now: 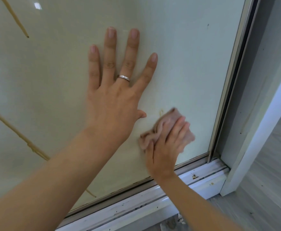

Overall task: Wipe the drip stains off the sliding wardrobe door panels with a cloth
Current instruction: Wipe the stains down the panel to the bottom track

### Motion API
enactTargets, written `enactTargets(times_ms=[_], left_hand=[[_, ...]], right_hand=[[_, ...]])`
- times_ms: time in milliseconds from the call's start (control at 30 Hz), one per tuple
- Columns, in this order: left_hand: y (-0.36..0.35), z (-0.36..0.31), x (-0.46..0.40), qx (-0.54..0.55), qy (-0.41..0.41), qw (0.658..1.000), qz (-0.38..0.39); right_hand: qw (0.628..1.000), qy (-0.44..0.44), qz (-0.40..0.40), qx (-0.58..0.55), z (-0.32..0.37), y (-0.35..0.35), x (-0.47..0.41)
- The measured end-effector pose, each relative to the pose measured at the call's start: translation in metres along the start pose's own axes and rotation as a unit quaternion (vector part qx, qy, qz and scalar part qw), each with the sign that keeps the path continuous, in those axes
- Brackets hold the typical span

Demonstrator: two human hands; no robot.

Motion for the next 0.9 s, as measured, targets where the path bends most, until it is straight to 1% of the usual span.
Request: enactTargets(times_ms=[67, 100, 167, 233, 300, 333, 400, 467, 533, 600, 667, 733, 800, 833, 900], left_hand=[[0.0, 0.001, 0.0, -0.002, 0.0, 1.0, -0.001], [0.0, 0.001, 0.0, -0.001, 0.001, 1.0, 0.002], [0.0, 0.001, 0.0, -0.004, 0.0, 1.0, 0.001], [0.0, 0.0, 0.0, -0.001, -0.002, 1.0, -0.004], [0.001, -0.001, 0.001, 0.002, -0.002, 1.0, -0.006], [0.0, 0.0, 0.001, 0.002, 0.0, 1.0, -0.005], [0.001, 0.002, 0.001, 0.006, 0.004, 1.0, -0.01], [0.003, 0.002, 0.001, 0.021, 0.003, 1.0, -0.019], [0.001, 0.001, 0.0, 0.019, -0.001, 1.0, -0.015], [-0.001, 0.0, 0.001, 0.004, -0.001, 1.0, -0.007], [0.0, 0.0, 0.001, -0.003, 0.0, 1.0, -0.004], [0.002, 0.0, 0.001, 0.003, 0.0, 1.0, -0.003], [0.001, -0.001, 0.001, 0.006, -0.004, 1.0, 0.004], [0.001, -0.001, 0.001, 0.002, -0.003, 1.0, 0.005], [0.0, -0.002, 0.001, -0.006, -0.003, 1.0, 0.005]], right_hand=[[1.0, 0.01, -0.029, 0.007, 0.009, 0.004, -0.024], [0.999, 0.029, -0.025, 0.009, 0.009, 0.004, -0.021], [0.997, 0.065, 0.026, 0.017, -0.002, -0.006, 0.01], [0.992, 0.073, 0.084, 0.055, -0.022, -0.014, 0.05], [0.99, 0.068, 0.103, 0.068, -0.029, -0.015, 0.056], [0.992, 0.067, 0.089, 0.054, -0.021, -0.011, 0.043], [0.997, 0.069, 0.037, 0.017, 0.004, 0.0, 0.004], [0.997, 0.079, -0.01, 0.004, 0.021, 0.007, -0.028], [0.995, 0.098, -0.016, 0.003, 0.02, 0.004, -0.027], [0.995, 0.102, 0.021, 0.007, 0.005, -0.004, 0.007], [0.995, 0.06, 0.071, 0.025, -0.02, -0.013, 0.048], [0.994, 0.026, 0.101, 0.043, -0.04, -0.018, 0.071], [0.994, 0.018, 0.106, 0.036, -0.05, -0.015, 0.07], [0.995, 0.001, 0.1, 0.017, -0.057, -0.012, 0.063], [0.992, -0.094, 0.078, -0.032, -0.071, -0.006, 0.049]])
Point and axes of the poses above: each hand's wrist, its own x-axis away from the middle knuckle, its own y-axis out of the back of the hand, z = x × y, the point moved 10 cm from there along -x, towards the middle knuckle, and after that the axes turned 4 degrees about -y, right-handed, at the moved point
